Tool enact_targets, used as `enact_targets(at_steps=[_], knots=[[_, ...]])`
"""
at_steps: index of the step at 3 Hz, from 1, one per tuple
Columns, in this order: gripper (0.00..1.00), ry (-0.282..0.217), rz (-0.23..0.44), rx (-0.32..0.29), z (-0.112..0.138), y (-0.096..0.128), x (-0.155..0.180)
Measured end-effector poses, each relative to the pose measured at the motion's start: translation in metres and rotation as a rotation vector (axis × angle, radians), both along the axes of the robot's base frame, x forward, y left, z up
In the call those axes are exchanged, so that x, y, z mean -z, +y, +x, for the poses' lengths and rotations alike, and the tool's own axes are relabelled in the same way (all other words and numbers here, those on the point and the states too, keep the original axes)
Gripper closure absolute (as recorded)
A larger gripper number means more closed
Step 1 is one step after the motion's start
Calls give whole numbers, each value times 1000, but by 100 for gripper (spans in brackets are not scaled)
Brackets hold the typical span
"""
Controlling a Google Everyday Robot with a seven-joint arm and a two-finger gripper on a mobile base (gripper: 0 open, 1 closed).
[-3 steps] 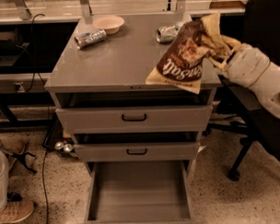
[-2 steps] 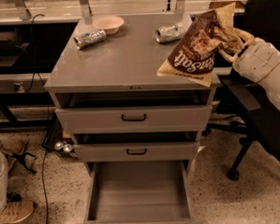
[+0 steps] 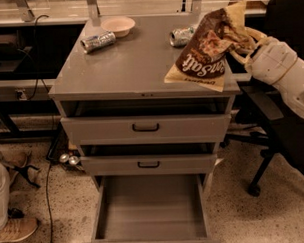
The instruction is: Pick brown chip bag from bottom drawer and place on counter
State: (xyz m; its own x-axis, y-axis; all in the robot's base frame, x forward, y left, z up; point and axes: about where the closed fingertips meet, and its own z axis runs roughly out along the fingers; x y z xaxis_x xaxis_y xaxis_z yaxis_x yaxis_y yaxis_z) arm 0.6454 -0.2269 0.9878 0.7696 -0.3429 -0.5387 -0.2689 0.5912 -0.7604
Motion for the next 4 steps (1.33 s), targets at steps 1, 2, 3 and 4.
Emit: enact_targets(at_steps=[1,2,3,4], knots=[[100,-52,-20,-33,19,12,-15],[100,-142,-144,-105,47,58,-33],[100,-205,-247,-133,71,83,-46],[100,-246,-368,-140,97,106,-50]])
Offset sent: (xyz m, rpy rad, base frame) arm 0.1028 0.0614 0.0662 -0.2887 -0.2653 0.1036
